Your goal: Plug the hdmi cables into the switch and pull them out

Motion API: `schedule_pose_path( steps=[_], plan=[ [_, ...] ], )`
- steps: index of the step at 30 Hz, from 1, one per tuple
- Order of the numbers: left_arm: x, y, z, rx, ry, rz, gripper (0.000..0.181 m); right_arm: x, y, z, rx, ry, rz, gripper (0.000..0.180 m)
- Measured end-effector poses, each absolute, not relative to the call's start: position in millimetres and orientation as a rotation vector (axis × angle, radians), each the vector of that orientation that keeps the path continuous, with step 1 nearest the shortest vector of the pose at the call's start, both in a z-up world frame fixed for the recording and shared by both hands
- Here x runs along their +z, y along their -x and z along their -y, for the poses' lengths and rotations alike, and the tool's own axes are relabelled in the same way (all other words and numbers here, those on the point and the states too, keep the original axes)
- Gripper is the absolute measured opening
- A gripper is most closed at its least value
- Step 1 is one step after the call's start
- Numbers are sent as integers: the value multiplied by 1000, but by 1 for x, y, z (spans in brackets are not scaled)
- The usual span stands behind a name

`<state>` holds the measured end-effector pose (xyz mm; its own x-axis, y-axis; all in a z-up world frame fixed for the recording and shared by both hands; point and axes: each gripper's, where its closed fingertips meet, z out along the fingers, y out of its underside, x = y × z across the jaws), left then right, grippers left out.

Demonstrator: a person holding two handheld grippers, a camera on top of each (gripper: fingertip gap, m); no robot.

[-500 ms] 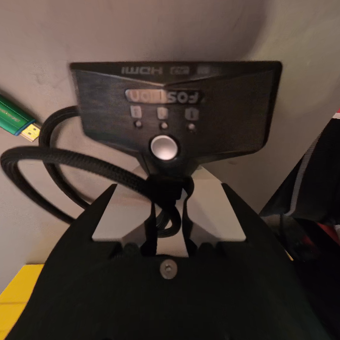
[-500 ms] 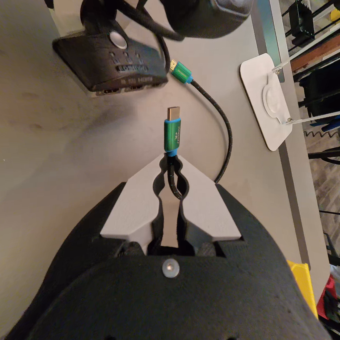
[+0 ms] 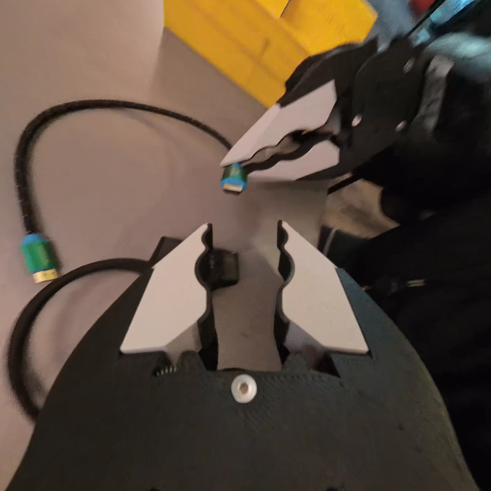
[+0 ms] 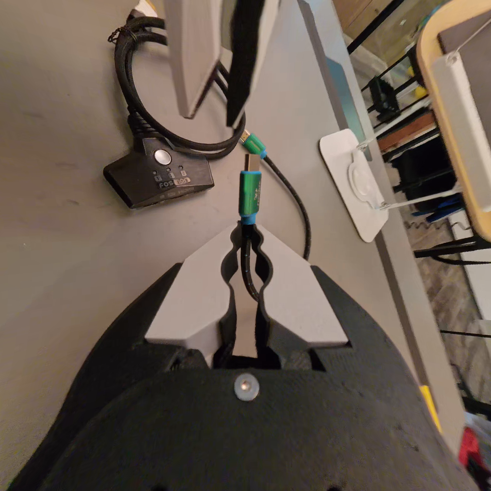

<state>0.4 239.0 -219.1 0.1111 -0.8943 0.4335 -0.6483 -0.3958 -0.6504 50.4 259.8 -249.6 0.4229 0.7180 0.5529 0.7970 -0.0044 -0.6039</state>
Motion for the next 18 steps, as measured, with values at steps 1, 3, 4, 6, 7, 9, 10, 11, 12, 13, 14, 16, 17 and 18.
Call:
schedule_pose_path(
  steps=[1,3,4,6,7,9,10,11,12,13,14,16,17,18],
  plan=[
    [-216,-5,-233,-1245,2094,-1493,51,-247,-48,-259,-139,1716,1330,3],
    [-215,-12,-227,-1364,2121,-1414,58,-243,-44,-257,-192,1670,1347,3],
    [-212,-16,-226,-1445,2120,-1356,62,-242,-42,-255,-214,1648,1359,3],
    [-202,-23,-226,-1656,2103,-1195,58,-240,-40,-253,-281,1606,1380,3],
    [-201,-25,-226,-1726,2112,-1130,55,-239,-40,-252,-311,1590,1389,3],
    [-207,-26,-228,-1763,2134,-1070,35,-236,-38,-250,-347,1561,1390,3],
    [-209,-25,-229,-1791,2137,-1038,28,-234,-38,-249,-372,1548,1390,2],
    [-209,-25,-228,-1832,2141,-1009,23,-232,-38,-249,-391,1533,1392,3],
    [-209,-25,-227,-1869,2136,-995,20,-231,-38,-248,-406,1522,1389,3],
    [-209,-25,-226,-1874,2123,-996,16,-228,-38,-248,-420,1511,1387,2],
    [-209,-25,-226,-1877,2116,-995,16,-228,-38,-248,-424,1507,1390,3],
    [-206,-25,-225,-1878,2071,-1002,15,-225,-38,-247,-402,1496,1380,2],
    [-204,-24,-225,-1875,2046,-1014,15,-223,-37,-247,-371,1489,1370,4],
    [-203,-23,-226,-1877,2029,-1010,14,-221,-35,-246,-299,1501,1353,5]
  ],
)
